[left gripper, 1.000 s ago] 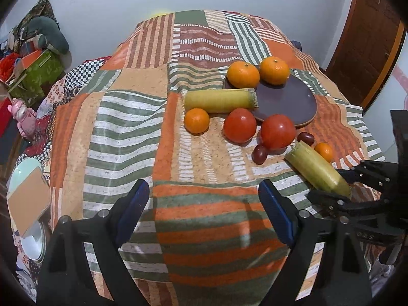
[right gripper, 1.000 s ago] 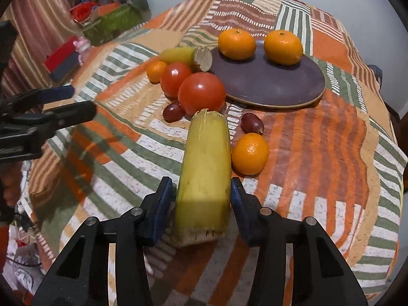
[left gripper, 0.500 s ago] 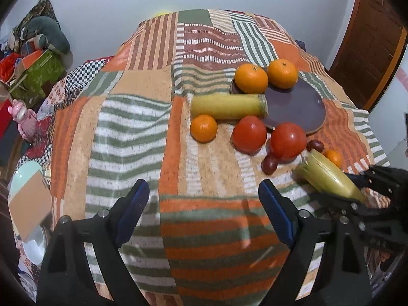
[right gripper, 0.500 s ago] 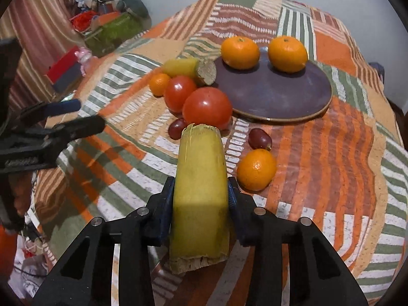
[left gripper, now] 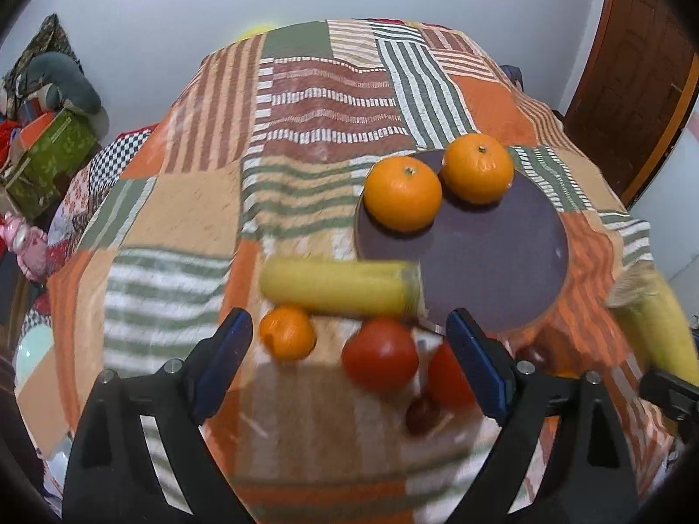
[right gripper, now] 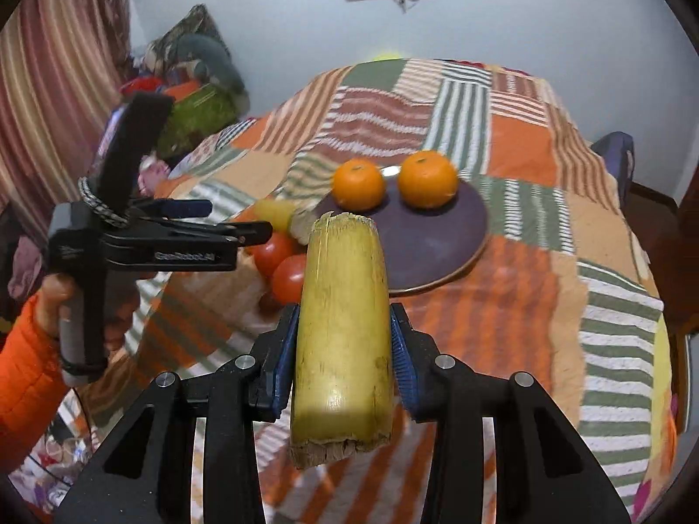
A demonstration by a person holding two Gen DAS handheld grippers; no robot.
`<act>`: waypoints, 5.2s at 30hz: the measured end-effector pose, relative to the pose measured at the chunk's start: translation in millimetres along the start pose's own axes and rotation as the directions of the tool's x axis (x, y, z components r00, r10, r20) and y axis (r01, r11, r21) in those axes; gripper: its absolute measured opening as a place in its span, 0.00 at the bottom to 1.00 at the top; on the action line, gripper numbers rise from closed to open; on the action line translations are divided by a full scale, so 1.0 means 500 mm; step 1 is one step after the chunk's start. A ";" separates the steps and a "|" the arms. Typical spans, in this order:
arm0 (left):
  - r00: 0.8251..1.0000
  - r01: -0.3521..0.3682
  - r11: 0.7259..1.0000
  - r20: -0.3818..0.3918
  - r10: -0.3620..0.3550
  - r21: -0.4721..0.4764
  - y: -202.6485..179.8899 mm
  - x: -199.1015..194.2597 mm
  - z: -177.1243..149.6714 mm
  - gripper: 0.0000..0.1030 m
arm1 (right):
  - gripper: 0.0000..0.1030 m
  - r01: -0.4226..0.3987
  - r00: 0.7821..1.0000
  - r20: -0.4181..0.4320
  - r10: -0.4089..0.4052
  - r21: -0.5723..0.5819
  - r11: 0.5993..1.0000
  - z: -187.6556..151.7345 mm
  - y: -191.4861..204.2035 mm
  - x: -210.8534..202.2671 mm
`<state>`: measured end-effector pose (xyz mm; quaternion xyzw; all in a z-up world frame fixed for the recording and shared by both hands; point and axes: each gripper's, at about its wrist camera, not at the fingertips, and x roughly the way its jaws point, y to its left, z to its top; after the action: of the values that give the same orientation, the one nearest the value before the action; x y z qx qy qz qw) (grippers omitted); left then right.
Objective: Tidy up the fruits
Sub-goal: 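Grasp the green zucchini with the left tool while the right tool holds the corn, then lower the zucchini and corn onto the purple plate and open both tools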
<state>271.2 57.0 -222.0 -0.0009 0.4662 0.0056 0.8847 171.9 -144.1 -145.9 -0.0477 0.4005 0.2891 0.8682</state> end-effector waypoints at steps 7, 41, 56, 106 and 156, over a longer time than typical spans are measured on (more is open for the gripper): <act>0.998 0.054 0.998 -0.044 -0.055 -0.026 -0.005 0.050 0.018 0.50 | 0.35 0.014 1.000 0.005 -0.015 0.049 0.999 -0.004 -0.054 0.010; 0.995 -0.075 0.996 -0.070 0.071 -0.043 0.210 -0.040 -0.069 0.25 | 0.35 -0.024 1.000 0.004 0.023 0.054 0.998 0.018 -0.053 0.026; 0.993 0.007 0.998 -0.119 -0.013 -0.056 0.227 0.092 -0.012 0.57 | 0.35 -0.007 0.999 -0.032 0.010 0.068 0.998 0.028 -0.073 0.062; 0.976 0.188 0.979 0.100 -0.196 0.080 -0.004 -0.135 0.048 0.35 | 0.35 -0.004 0.994 0.107 -0.003 0.068 0.998 0.085 -0.073 -0.018; 0.979 0.202 0.979 0.024 -0.203 0.042 -0.051 0.075 0.122 0.60 | 0.36 -0.050 0.993 -0.111 0.046 -0.035 0.998 0.107 -0.065 0.205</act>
<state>343.2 32.2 -218.5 -0.0308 0.4512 -0.0936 0.8870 277.5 -106.7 -188.8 -0.0704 0.4435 0.3143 0.8364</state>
